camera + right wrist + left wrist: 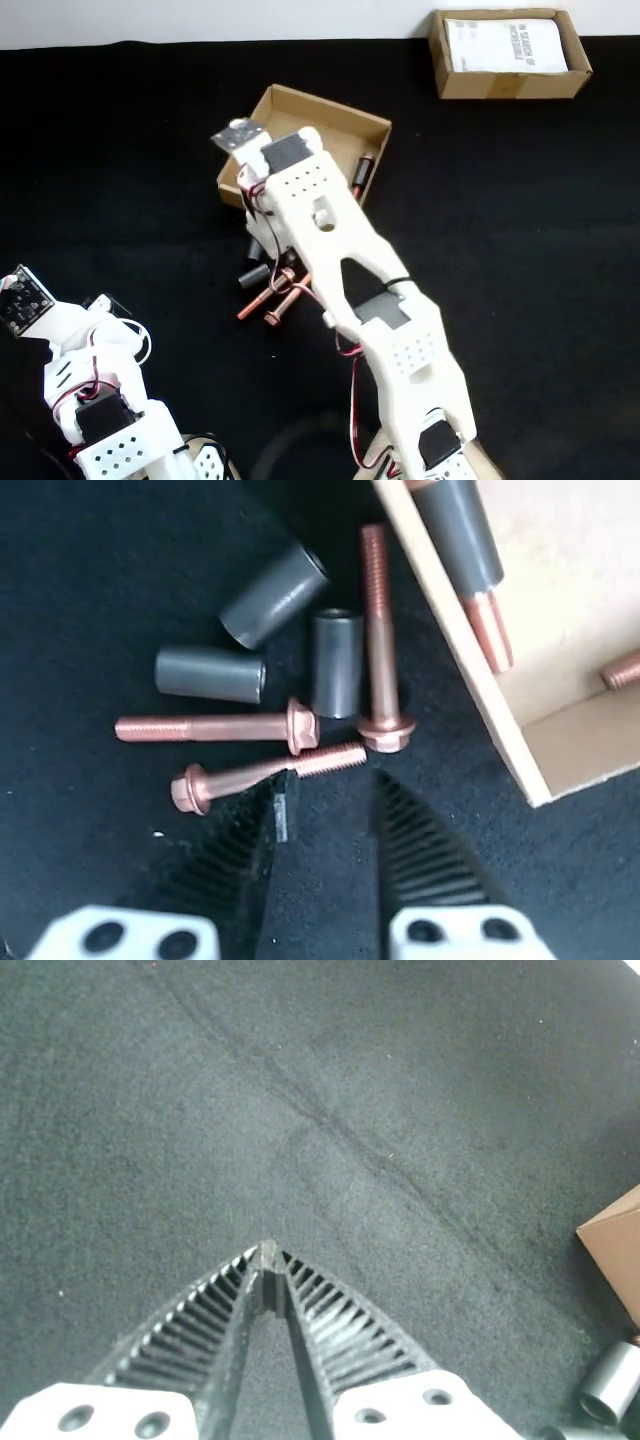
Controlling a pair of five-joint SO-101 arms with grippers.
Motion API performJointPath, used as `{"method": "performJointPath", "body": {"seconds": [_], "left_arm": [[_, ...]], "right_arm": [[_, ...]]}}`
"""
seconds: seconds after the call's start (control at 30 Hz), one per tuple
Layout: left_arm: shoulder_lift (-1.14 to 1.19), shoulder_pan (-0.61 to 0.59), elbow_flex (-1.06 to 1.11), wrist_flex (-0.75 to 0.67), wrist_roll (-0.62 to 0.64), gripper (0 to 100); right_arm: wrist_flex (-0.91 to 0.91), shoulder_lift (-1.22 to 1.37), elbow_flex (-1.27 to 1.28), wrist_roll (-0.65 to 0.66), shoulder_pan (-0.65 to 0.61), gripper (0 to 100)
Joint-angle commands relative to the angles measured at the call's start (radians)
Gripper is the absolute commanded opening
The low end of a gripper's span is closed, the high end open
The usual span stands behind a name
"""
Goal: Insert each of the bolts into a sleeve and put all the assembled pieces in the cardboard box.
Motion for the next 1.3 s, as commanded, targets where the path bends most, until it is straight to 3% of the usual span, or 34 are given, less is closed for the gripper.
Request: {"method": "performJointPath", "body": {"seconds": [0.0, 0.93, 1.13, 1.27], "left_arm": [[-0.007, -0.002, 0.016, -0.015, 0.0, 2], [-0.008, -0.001, 0.016, -0.015, -0.002, 2], [-0.008, -0.001, 0.016, -0.015, -0.002, 2], [-0.008, -0.001, 0.016, -0.015, -0.002, 2]], "right_arm": [[-0.025, -0.004, -0.039, 0.009, -0.008, 12.5], [-0.242, 0.297, -0.05, 0.068, 0.01, 12.4], [-0.272, 0.337, -0.051, 0.06, 0.013, 0.2], [-0.269, 0.334, -0.122, 0.06, 0.036, 0.6]]}}
